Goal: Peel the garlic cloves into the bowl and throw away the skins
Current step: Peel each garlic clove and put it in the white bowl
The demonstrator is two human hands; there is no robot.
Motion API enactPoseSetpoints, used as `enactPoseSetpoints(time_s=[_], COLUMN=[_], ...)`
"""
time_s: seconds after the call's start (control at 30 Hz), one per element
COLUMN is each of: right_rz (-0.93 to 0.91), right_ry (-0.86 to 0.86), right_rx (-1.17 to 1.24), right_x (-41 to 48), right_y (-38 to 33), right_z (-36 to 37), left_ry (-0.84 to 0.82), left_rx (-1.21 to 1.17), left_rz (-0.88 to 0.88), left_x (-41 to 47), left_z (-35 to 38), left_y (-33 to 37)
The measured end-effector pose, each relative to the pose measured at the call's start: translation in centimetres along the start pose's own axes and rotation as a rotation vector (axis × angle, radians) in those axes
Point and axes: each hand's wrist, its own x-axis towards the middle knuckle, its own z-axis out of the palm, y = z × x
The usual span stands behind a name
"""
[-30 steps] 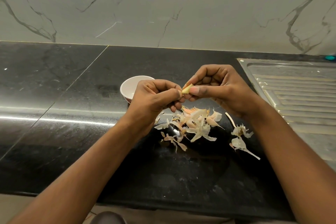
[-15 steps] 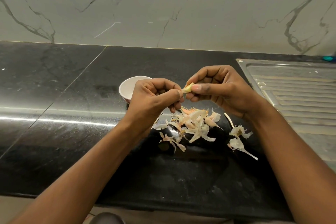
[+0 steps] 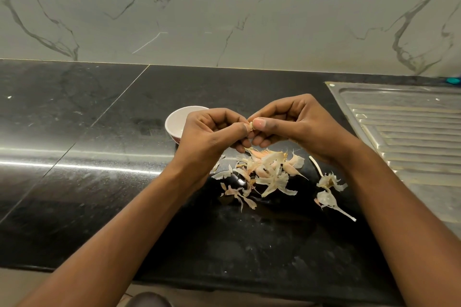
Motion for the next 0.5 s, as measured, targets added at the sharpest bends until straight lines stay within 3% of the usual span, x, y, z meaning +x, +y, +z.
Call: enactPoseSetpoints(time_s=[0.5], right_rz=[-0.061], right_ry=[0.121], right_rx=[0.073], right_x=[0.06], right_y=[-0.14], right_z=[-0.56], left_ry=[0.008], left_rx=[0.013], left_rz=[-0.009], left_x=[0.02], left_z=[0.09], left_y=[0.2])
